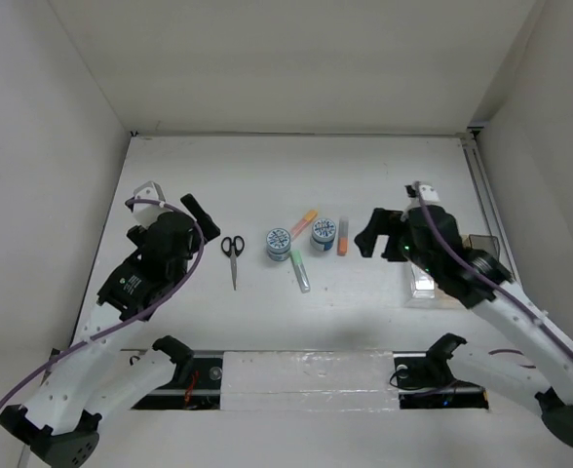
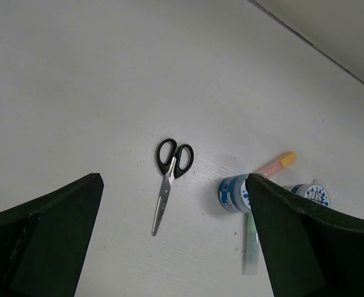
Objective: Sort the stationery into containers
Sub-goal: Pick up the stationery from the center of the board.
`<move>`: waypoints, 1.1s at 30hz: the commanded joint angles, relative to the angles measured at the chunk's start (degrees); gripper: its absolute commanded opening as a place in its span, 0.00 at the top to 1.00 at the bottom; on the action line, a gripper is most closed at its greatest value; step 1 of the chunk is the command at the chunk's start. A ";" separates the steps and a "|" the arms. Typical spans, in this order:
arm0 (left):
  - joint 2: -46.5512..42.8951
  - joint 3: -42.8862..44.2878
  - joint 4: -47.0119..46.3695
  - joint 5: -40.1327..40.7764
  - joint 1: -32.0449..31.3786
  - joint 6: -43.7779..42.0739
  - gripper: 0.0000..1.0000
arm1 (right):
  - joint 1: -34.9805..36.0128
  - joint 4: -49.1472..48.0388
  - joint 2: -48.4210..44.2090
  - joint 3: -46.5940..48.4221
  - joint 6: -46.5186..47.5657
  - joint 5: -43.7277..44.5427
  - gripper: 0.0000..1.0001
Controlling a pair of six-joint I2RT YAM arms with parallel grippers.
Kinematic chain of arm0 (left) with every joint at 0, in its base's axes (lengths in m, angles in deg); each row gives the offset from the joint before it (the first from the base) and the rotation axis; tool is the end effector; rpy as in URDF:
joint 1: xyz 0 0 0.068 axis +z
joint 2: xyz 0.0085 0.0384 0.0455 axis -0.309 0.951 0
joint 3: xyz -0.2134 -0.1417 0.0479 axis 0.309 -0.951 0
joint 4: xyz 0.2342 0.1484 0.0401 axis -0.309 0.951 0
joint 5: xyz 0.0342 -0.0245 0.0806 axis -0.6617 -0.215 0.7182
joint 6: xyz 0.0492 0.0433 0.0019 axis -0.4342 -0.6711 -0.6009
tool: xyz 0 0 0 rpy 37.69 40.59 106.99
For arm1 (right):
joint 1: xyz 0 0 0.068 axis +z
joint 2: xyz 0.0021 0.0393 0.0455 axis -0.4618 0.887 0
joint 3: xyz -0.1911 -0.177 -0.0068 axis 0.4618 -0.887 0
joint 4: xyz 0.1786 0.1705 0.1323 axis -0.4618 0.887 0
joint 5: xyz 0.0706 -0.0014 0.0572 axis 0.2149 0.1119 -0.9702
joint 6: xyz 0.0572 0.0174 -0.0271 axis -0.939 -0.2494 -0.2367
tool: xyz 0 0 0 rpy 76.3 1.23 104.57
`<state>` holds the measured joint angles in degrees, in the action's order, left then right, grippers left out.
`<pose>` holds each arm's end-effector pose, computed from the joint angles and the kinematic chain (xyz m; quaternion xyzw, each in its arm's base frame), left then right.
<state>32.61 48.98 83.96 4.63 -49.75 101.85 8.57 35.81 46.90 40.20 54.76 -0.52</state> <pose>0.1779 -0.0755 0.3546 -0.2235 0.7833 -0.1049 0.5705 0.1709 0.1115 0.3366 0.0140 0.8563 0.2075 0.4727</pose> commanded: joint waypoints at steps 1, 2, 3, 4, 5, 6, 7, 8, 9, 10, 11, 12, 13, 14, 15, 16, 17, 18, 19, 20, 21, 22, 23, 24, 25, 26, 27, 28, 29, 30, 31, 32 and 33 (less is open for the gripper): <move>-0.26 -1.18 -1.76 -0.96 0.37 -0.85 0.00 | 3.12 -13.64 10.33 0.25 -0.97 -0.60 0.00; -0.79 -1.19 -2.37 -0.97 0.37 -1.37 0.00 | 3.99 -13.65 13.16 1.22 -0.10 0.81 0.00; -0.79 -1.19 -2.37 -1.49 0.37 -1.38 0.00 | 5.31 -13.65 15.98 2.36 -0.09 3.34 0.00; -1.31 -1.19 -2.37 -1.50 0.37 -1.38 0.00 | 5.84 -13.65 21.31 4.54 0.78 4.33 0.00; -1.32 -1.19 -2.89 -1.50 0.37 -1.99 0.00 | 5.85 -13.65 23.98 5.61 1.58 5.29 0.00; -1.32 -1.19 -2.90 -2.11 0.37 -1.99 0.00 | 5.85 -14.17 26.53 6.58 2.28 5.30 0.00; -1.32 -1.71 -3.42 -2.63 0.37 -1.99 0.00 | 5.85 -14.79 28.90 8.50 3.07 5.30 0.00; -1.32 -1.72 -3.43 -2.64 0.37 -2.60 0.00 | 5.85 -14.79 33.36 9.56 3.08 5.30 0.00; -1.32 -1.72 -3.43 -3.25 0.37 -2.61 0.00 | 5.85 -14.79 35.32 10.44 3.60 5.82 0.00; -1.32 -1.72 -3.43 -3.25 0.37 -2.61 0.00 | 5.85 -15.84 36.91 11.06 3.60 5.83 0.00; -1.32 -1.72 -3.43 -3.78 0.37 -3.13 0.00 | 5.85 -15.85 39.45 11.59 3.60 6.53 0.00; -1.32 -1.72 -3.95 -3.78 0.37 -3.14 0.00 | 5.85 -17.76 40.43 12.21 4.30 7.40 0.00; -1.32 -1.72 -3.95 -3.78 0.37 -3.14 0.00 | 5.85 -17.78 41.48 12.21 4.31 7.41 0.00; -1.32 -1.72 -3.95 -4.39 0.37 -3.14 0.00 | 5.85 -17.78 42.62 13.60 4.83 7.41 0.00; -1.32 -1.72 -3.95 -4.40 0.37 -3.14 0.00 | 5.85 -18.48 45.33 14.40 5.88 6.19 0.00; -1.32 -1.72 -4.48 -4.92 0.37 -3.75 0.00 | 5.24 -18.49 46.93 15.28 5.89 5.31 0.00; -1.32 -1.72 -4.48 -4.92 0.37 -3.75 0.00 | 5.23 -17.88 48.42 16.24 6.41 5.30 0.00; -1.32 -1.72 -4.48 -4.92 0.37 -3.75 0.00 | 5.23 -17.87 50.96 18.08 6.42 5.30 0.00; -0.80 -1.72 -4.48 -4.92 0.37 -3.75 0.00 | 5.23 -17.26 51.77 18.10 6.42 5.30 0.00; -0.79 -1.72 -4.48 -4.92 0.37 -3.75 0.00 | 5.23 -17.86 52.30 18.80 6.42 6.00 0.00; -0.79 -1.72 -4.48 -4.92 0.37 -3.75 0.00 | 4.71 -18.48 52.30 18.80 6.42 6.01 0.00; -0.79 -1.72 -4.48 -5.45 0.37 -3.75 0.00 | 4.71 -19.01 52.91 18.28 6.42 6.01 0.00; -0.79 -1.72 -4.48 -5.45 0.37 -3.75 0.00 | 4.18 -19.01 52.92 18.28 6.42 6.01 0.00; -0.79 -1.72 -4.48 -5.45 0.37 -3.75 0.00 | 3.66 -19.01 53.62 18.28 6.42 6.53 0.00; -0.79 -1.72 -4.48 -5.45 0.37 -3.75 0.00 | 3.65 -19.01 54.14 18.80 6.42 6.53 0.00; -0.79 -1.72 -4.48 -5.45 0.37 -3.75 0.00 | 3.65 -18.23 55.02 19.50 6.42 6.53 0.00; -0.79 -1.72 -4.48 -5.45 0.37 -4.27 0.00 | 2.96 -18.22 55.03 19.51 6.42 7.06 0.00; -0.79 -1.72 -4.48 -5.45 0.37 -4.28 0.00 | 2.95 -18.22 55.03 19.51 6.42 7.06 0.00; -0.79 -1.72 -4.48 -5.97 0.37 -4.28 0.00 | 2.95 -18.22 55.03 19.51 6.42 7.06 0.00; -0.27 -1.72 -4.48 -5.98 0.37 -4.28 0.00 | 2.43 -18.22 55.03 19.51 6.42 7.06 0.00; -0.26 -1.72 -4.48 -5.98 0.37 -4.28 0.00 | 2.42 -18.22 55.03 19.51 6.42 7.06 0.00; -0.26 -1.72 -4.48 -5.98 0.37 -4.28 0.00 | 1.90 -18.22 55.72 19.51 6.42 6.45 0.00; -0.26 -1.72 -4.48 -5.98 0.37 -4.28 0.00 | 1.89 -18.22 55.73 19.51 6.42 6.45 0.00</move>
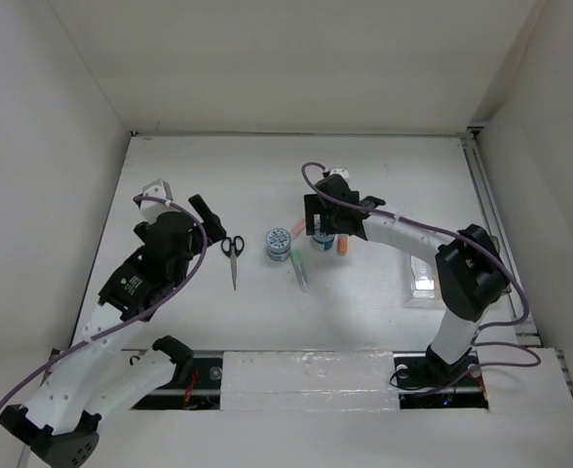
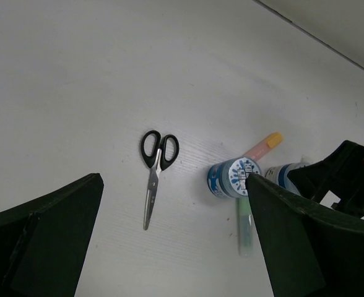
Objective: Sort the stationery into containers
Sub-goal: Pick up the stationery from the center of the board.
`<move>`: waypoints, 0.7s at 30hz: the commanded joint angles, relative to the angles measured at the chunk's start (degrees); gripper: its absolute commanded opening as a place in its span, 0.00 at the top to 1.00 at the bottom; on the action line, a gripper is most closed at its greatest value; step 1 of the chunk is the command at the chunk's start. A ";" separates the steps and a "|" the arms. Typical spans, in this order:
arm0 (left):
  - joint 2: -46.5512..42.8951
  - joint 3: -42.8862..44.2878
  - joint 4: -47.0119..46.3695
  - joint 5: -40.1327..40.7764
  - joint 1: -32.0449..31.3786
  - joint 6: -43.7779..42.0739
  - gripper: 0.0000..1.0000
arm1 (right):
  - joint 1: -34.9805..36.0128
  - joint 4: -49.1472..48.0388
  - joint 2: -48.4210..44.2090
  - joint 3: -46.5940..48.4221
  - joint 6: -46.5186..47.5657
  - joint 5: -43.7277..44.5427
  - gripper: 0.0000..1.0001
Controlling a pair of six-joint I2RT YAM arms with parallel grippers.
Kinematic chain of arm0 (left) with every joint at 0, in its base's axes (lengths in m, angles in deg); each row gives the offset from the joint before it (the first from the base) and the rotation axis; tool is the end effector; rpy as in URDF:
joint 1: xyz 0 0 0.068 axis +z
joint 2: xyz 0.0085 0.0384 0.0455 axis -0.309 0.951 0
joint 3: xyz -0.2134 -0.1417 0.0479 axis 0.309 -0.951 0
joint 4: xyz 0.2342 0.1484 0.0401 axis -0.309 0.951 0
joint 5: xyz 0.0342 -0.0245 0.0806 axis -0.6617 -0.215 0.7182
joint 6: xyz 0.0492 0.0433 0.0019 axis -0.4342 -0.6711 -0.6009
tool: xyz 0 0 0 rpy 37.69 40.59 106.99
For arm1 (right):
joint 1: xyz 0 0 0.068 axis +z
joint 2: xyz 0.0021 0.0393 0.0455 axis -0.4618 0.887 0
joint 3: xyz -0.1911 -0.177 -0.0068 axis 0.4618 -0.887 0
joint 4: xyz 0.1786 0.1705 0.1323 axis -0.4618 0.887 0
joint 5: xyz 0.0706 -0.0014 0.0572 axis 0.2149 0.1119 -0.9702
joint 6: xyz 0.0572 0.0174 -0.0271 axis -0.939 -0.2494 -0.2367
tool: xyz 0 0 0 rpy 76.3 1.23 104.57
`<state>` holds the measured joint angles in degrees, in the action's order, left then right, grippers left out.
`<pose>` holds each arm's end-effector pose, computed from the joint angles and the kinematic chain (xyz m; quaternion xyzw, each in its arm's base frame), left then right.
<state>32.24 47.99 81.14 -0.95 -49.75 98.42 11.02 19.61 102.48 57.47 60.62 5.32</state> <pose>0.1793 -0.0813 0.3540 -0.1784 0.7915 -0.1352 0.5687 0.3282 0.2414 0.1909 -0.0578 0.9300 0.0533 0.3590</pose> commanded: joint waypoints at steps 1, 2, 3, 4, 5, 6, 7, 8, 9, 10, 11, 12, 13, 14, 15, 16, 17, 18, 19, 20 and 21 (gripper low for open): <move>0.11 -0.73 -1.66 -0.41 0.37 -0.85 0.00 | -0.55 -2.64 0.76 1.72 0.56 0.61 0.01; 0.11 -0.73 -1.66 -0.41 0.37 -0.85 0.00 | -0.55 -2.64 0.76 1.71 0.56 0.00 0.03; 0.11 -0.73 -1.66 -0.41 0.37 -0.85 0.00 | -0.55 -2.64 0.77 1.71 0.56 -0.01 0.05; 0.11 -0.73 -1.66 -0.41 0.37 -0.85 0.00 | -0.55 -3.25 0.77 1.02 0.56 -0.01 0.07; 0.11 -0.73 -1.66 -0.41 0.37 -0.85 0.00 | -0.55 -3.87 0.77 1.01 0.56 -0.61 0.08; 0.11 -0.73 -1.66 -0.41 0.37 -0.85 0.00 | -0.55 -3.87 1.29 1.01 0.56 -0.62 0.10; 0.11 -0.73 -1.66 -0.41 0.37 -0.85 0.00 | -0.55 -3.87 1.29 1.01 0.56 -1.23 0.11; 0.11 -0.73 -1.66 -0.41 0.37 -0.85 0.00 | -0.55 -4.39 1.29 1.01 0.56 -1.24 0.12; 0.11 -0.73 -1.66 -0.41 0.37 -0.85 0.00 | -0.55 -4.40 1.99 1.01 0.56 -1.85 0.15; 0.11 -0.73 -1.66 -0.41 0.37 -0.85 0.00 | -0.55 -4.40 2.00 1.01 1.08 -1.85 0.20; 0.63 -0.73 -1.66 -0.41 0.37 -0.85 0.00 | -0.55 -4.40 2.60 1.01 1.09 -2.46 0.21; 0.64 -0.73 -1.66 -0.41 0.37 -0.85 0.00 | -0.55 -4.40 2.61 1.01 1.09 -2.47 0.23; 0.64 -0.73 -1.66 -0.41 0.37 -0.85 0.00 | -0.55 -4.40 3.22 1.01 1.09 -2.47 0.25; 0.64 -0.73 -1.66 -0.41 0.37 -0.85 0.00 | -0.55 -4.40 3.23 1.01 1.09 -2.47 0.28; 0.64 -0.73 -1.66 -0.41 0.37 -0.85 0.00 | -0.55 -4.40 3.23 1.01 1.09 -2.47 0.29; 0.64 -0.73 -1.66 -0.41 0.37 -0.85 0.00 | -0.55 -4.40 3.23 1.01 1.09 -2.47 0.29; 0.64 -0.73 -1.66 -0.41 0.37 -0.85 0.00 | -0.55 -4.40 3.75 1.01 1.09 -2.47 0.29; 0.64 -0.73 -1.66 -0.41 0.37 -0.85 0.00 | -0.55 -4.40 3.75 1.01 0.56 -2.47 0.29; 0.64 -0.73 -2.18 -0.41 0.37 -0.85 0.00 | -0.55 -3.79 3.75 1.01 0.56 -2.47 0.29; 0.64 -0.73 -2.19 -0.41 0.37 -0.85 0.00 | -0.55 -3.78 3.75 1.01 0.56 -2.47 0.29; 0.64 -0.73 -2.19 -0.41 0.37 -0.85 0.00 | -0.55 -3.78 3.75 1.01 0.56 -2.47 0.29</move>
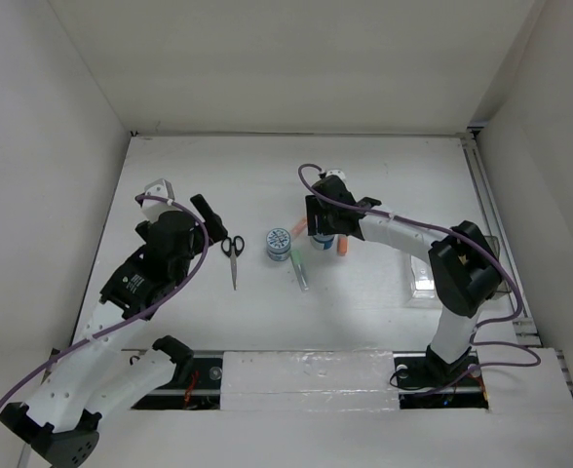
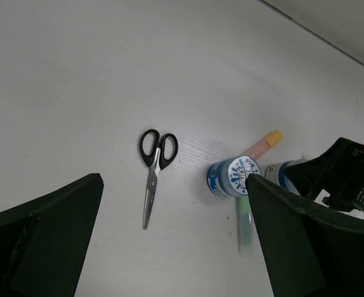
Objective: Sort the stationery into containers
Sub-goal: Pick up the stationery from the center of the board.
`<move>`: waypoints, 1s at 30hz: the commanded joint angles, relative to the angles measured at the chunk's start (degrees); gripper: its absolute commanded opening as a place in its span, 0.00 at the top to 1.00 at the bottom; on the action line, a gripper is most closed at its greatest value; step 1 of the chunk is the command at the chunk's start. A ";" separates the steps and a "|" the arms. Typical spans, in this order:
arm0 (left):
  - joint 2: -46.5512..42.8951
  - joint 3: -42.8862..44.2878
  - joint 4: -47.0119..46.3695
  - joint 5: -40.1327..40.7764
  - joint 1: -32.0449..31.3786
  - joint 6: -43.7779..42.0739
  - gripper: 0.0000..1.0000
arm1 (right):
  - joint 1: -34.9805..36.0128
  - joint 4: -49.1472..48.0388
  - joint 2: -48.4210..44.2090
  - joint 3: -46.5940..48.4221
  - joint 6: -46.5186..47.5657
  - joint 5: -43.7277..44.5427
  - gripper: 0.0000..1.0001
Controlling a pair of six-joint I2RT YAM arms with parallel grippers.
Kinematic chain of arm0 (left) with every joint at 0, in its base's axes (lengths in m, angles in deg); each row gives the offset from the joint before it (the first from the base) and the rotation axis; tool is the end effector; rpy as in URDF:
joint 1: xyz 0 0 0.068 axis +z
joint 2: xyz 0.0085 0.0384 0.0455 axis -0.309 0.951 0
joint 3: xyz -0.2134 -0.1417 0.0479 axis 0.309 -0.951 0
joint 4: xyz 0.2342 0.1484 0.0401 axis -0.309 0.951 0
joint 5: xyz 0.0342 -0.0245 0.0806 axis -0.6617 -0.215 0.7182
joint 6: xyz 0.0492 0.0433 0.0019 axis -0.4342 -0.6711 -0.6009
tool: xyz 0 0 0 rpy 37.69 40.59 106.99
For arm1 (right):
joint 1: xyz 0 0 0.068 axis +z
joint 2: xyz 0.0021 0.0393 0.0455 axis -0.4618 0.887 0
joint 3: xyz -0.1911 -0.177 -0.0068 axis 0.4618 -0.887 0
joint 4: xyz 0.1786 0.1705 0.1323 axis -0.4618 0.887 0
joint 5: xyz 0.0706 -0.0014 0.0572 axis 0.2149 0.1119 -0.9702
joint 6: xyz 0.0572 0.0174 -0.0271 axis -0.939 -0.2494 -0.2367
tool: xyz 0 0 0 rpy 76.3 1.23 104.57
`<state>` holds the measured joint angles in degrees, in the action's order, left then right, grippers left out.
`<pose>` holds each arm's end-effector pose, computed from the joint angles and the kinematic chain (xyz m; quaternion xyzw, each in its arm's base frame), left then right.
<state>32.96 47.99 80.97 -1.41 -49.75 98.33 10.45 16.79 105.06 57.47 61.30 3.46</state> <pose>0.1820 -0.0834 0.3520 -0.1748 0.7952 -0.1350 0.5646 0.3360 0.2444 0.1767 -0.0639 0.9309 0.0638 0.3540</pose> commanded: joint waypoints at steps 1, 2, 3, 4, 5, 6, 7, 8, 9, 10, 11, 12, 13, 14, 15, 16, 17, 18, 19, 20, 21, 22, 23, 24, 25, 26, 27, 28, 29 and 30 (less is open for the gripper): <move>-0.09 -0.73 -2.01 0.05 0.37 -0.76 0.00 | 0.01 -0.44 1.17 1.01 -0.12 0.00 0.29; -0.09 -0.73 -2.01 0.05 0.37 -0.76 0.00 | 0.01 -0.44 1.17 1.01 -0.12 0.53 0.29; -0.09 -0.73 -2.01 0.05 0.37 -0.76 0.00 | 0.54 -0.44 1.70 1.01 -0.64 0.53 0.29; -0.09 -0.73 -2.01 0.05 0.37 -0.76 0.00 | 0.54 0.09 1.70 1.01 -0.65 0.53 0.29; -0.09 -0.73 -2.01 0.05 0.37 -0.76 0.00 | 0.54 0.70 2.22 1.53 -0.65 0.53 0.36; -0.09 -0.73 -2.01 0.05 0.37 -0.76 0.00 | 0.54 0.71 2.23 1.54 -0.65 0.53 0.44; -0.61 -0.73 -2.01 0.05 0.37 -0.76 0.00 | 0.54 0.71 2.23 1.54 -0.65 0.01 0.57; -0.61 -0.73 -2.01 0.05 0.37 -0.76 0.00 | 0.54 0.71 2.23 1.54 -0.65 0.01 0.72; -0.61 -0.73 -2.01 0.05 0.37 -0.76 0.00 | 0.54 0.71 2.23 1.54 -0.65 0.01 0.83; -0.61 -0.73 -2.01 0.05 0.37 -0.76 0.00 | 0.54 0.71 1.71 1.54 -0.65 0.01 0.98; -0.61 -0.73 -2.01 -0.47 0.37 -0.76 0.00 | 1.06 0.71 1.70 1.54 -1.25 0.01 1.00; -0.61 -0.73 -2.01 -0.47 0.37 -0.76 0.00 | 1.07 1.49 0.74 1.54 -1.26 0.70 1.00; -0.61 -0.73 -2.01 -0.47 0.37 -0.76 0.00 | 1.07 2.19 -0.66 1.54 -1.26 1.32 1.00; -0.61 -0.73 -2.01 -0.47 0.37 -0.76 0.00 | 1.07 2.20 -1.45 2.15 -1.26 1.32 1.00; -0.61 -0.73 -2.01 -0.47 0.37 -0.76 0.00 | 1.59 2.81 -2.33 2.15 -1.26 1.32 1.00; -0.61 -0.73 -2.01 -0.47 0.37 -0.76 0.00 | 1.60 2.81 -3.30 2.15 -1.26 1.85 1.00; -0.61 -0.73 -2.01 -0.47 0.37 -0.76 0.00 | 1.60 3.69 -5.31 2.15 -1.26 1.85 1.00; -0.61 -0.73 -2.01 -0.47 0.37 -0.76 0.00 | 1.60 4.22 -6.46 2.76 -1.26 2.46 1.00; -0.61 -0.73 -2.01 -0.47 0.37 -0.76 0.00 | 1.60 4.92 -7.60 2.77 -0.65 2.99 1.00; -0.61 -0.73 -2.01 -0.47 0.37 -0.76 0.00 | 1.60 5.45 -9.96 2.77 -0.65 2.99 1.00; -0.61 -0.73 -2.01 -0.47 0.37 -0.76 0.00 | 1.60 5.97 -11.21 2.77 -0.65 3.69 1.00; -0.61 -0.73 -2.01 -0.47 0.37 -0.76 0.00 | 0.99 6.94 -12.35 2.77 -0.65 4.74 1.00; -0.61 -0.73 -2.01 -0.47 0.37 -0.76 0.00 | 0.37 7.73 -13.49 2.77 -0.65 5.36 1.00; -0.61 -0.73 -2.01 -0.47 0.37 -0.76 0.00 | -0.16 8.61 -15.59 2.77 -0.65 6.06 1.00; -0.61 -0.73 -2.01 -0.47 0.37 -0.76 0.00 | -0.94 9.57 -16.66 2.77 -1.25 6.85 1.00; -0.61 -0.73 -2.01 -0.47 0.37 -0.76 0.00 | -2.87 11.24 -17.89 2.24 -1.26 8.51 1.00; -0.61 -0.73 -2.01 -0.47 0.37 -0.76 0.00 | -4.10 11.86 -20.60 0.67 -2.04 9.14 1.00; -0.61 -0.73 -2.01 -0.47 0.37 -0.76 0.00 | -7.16 12.39 -22.19 -0.30 -2.92 9.76 1.00; -0.61 -0.73 -2.01 -0.47 0.37 -0.76 0.00 | -8.85 13.18 -23.68 -1.35 -2.93 9.76 1.00; -0.61 -0.73 -2.01 -0.47 0.37 -0.76 0.00 | -10.52 13.19 -25.35 -3.37 -3.63 10.37 1.00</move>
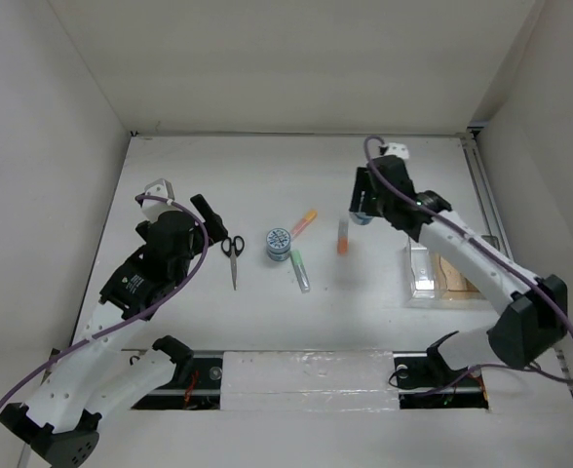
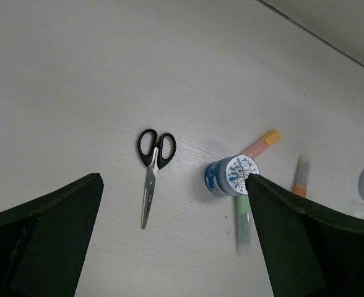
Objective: Sort the stationery into containers
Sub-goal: Pick up the stationery from the center of the board, then place the stationery in the storage box.
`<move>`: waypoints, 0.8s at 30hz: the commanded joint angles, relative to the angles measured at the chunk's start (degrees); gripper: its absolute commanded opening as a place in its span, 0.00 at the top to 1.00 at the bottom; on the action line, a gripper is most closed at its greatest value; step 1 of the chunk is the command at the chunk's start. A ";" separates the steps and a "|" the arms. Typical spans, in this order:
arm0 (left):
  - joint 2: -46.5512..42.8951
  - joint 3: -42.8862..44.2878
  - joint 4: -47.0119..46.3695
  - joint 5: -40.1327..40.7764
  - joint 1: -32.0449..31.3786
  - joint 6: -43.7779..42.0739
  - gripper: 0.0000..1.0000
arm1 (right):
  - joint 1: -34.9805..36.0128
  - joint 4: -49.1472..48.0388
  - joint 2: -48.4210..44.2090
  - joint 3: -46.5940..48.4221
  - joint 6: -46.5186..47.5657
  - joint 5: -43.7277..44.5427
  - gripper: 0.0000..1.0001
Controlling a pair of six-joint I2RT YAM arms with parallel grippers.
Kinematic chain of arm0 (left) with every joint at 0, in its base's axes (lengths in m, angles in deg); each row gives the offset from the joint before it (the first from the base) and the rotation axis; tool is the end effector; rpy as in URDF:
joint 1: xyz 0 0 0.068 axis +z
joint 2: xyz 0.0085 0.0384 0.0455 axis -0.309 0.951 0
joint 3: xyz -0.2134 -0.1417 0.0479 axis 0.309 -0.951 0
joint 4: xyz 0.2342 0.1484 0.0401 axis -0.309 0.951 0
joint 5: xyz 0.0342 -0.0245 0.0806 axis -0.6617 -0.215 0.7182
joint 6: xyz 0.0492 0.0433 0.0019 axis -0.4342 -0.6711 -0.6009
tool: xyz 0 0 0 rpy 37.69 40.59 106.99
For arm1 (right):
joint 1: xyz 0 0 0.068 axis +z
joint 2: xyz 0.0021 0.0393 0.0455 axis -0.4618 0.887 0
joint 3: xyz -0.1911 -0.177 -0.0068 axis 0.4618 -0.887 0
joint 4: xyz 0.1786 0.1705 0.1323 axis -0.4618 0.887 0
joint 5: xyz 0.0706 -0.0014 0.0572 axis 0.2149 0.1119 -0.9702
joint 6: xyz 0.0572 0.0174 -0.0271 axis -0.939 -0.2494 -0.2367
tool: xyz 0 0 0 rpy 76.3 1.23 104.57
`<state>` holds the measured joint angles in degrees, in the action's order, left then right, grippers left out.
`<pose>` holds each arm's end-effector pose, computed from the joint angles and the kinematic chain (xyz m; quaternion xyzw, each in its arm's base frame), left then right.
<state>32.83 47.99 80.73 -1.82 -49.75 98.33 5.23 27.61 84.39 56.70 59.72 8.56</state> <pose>0.1816 -0.0836 0.3528 -0.1735 0.7943 -0.1395 0.5653 0.3060 0.1749 0.2891 0.0216 0.8988 0.0554 0.4343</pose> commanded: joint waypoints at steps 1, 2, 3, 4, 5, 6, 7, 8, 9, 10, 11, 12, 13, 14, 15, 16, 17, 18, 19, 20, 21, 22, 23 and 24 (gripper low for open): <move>-1.00 -0.73 -1.77 -0.06 0.37 -0.76 0.00 | -7.05 3.15 -7.82 -3.58 -2.06 5.28 1.00; -1.01 -0.73 -1.77 -0.58 0.37 -1.28 0.00 | -8.81 3.16 -9.34 -4.37 -2.06 5.81 1.00; -1.01 -0.73 -1.77 -0.59 0.37 -1.29 0.00 | -12.39 3.85 -10.74 -5.07 -2.06 5.81 1.00; -1.01 -0.73 -1.77 -0.59 0.37 -1.29 0.00 | -14.08 4.47 -13.19 -6.30 -2.06 5.81 1.00; -1.53 -0.73 -1.77 -0.59 0.37 -1.29 0.00 | -15.75 4.48 -14.17 -6.31 -2.06 5.81 1.00; -1.54 -0.73 -1.77 -1.11 0.37 -1.29 0.00 | -18.81 5.17 -14.97 -7.10 -2.06 5.20 1.00; -1.54 -0.73 -1.77 -1.11 0.37 -1.29 0.00 | -20.15 5.96 -15.67 -7.62 -2.06 5.20 1.00; -1.54 -0.73 -1.77 -1.11 0.37 -1.29 0.00 | -21.47 5.97 -16.72 -7.63 -1.54 5.20 1.00; -1.54 -0.73 -1.77 -1.63 0.37 -1.29 0.00 | -22.61 6.67 -17.26 -7.63 -1.53 5.20 1.00; -1.54 -0.73 -1.77 -1.64 0.37 -1.29 0.00 | -25.15 6.67 -17.78 -8.41 -1.53 5.20 1.00; -1.54 -0.73 -1.77 -1.64 0.37 -1.29 0.00 | -26.56 7.37 -18.83 -8.94 -1.53 5.20 1.00; -1.54 -0.73 -1.77 -1.64 0.37 -1.81 0.00 | -27.80 7.38 -19.45 -8.95 -1.53 4.59 1.00; -1.54 -0.73 -1.77 -2.16 0.37 -1.82 0.00 | -29.03 7.38 -19.98 -8.95 -1.53 4.58 1.00; -1.54 -0.73 -1.77 -2.17 0.37 -1.82 0.00 | -31.56 7.99 -19.99 -9.47 -1.53 3.97 1.00; -1.54 -1.25 -1.77 -2.17 0.37 -1.82 0.00 | -32.81 7.99 -20.59 -9.48 -1.53 3.97 1.00; -1.54 -1.26 -1.77 -2.69 0.37 -1.82 0.00 | -33.95 7.99 -20.60 -9.48 -1.53 3.97 1.00; -1.54 -1.26 -1.77 -2.69 0.37 -1.82 0.00 | -35.96 7.99 -20.60 -9.48 -1.53 3.18 1.00; -1.54 -1.26 -1.77 -2.69 0.37 -1.82 0.00 | -36.77 7.99 -20.60 -10.09 -1.53 2.57 1.00; -1.54 -1.26 -1.77 -2.69 0.37 -1.82 0.00 | -37.30 7.99 -20.60 -10.09 -2.14 2.56 1.00; -1.54 -1.26 -1.77 -2.69 0.37 -1.82 0.00 | -38.00 7.99 -20.60 -10.61 -2.15 3.26 1.00; -1.54 -1.26 -1.77 -2.69 0.37 -1.82 0.00 | -38.00 7.99 -20.60 -11.49 -2.15 3.26 1.00; -1.54 -1.26 -1.77 -2.69 0.37 -1.82 0.00 | -38.53 7.99 -20.60 -11.50 -2.67 3.26 1.00; -1.54 -1.26 -1.77 -2.69 0.37 -1.82 0.00 | -38.53 7.99 -20.60 -12.28 -2.68 3.26 1.00; -1.54 -1.26 -1.77 -2.69 0.37 -1.82 0.00 | -38.53 7.21 -20.60 -12.29 -2.68 2.39 1.00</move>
<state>31.78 46.99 80.68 -4.40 -49.75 97.33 -32.91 37.29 64.93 44.42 58.13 11.81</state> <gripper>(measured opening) 0.997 0.713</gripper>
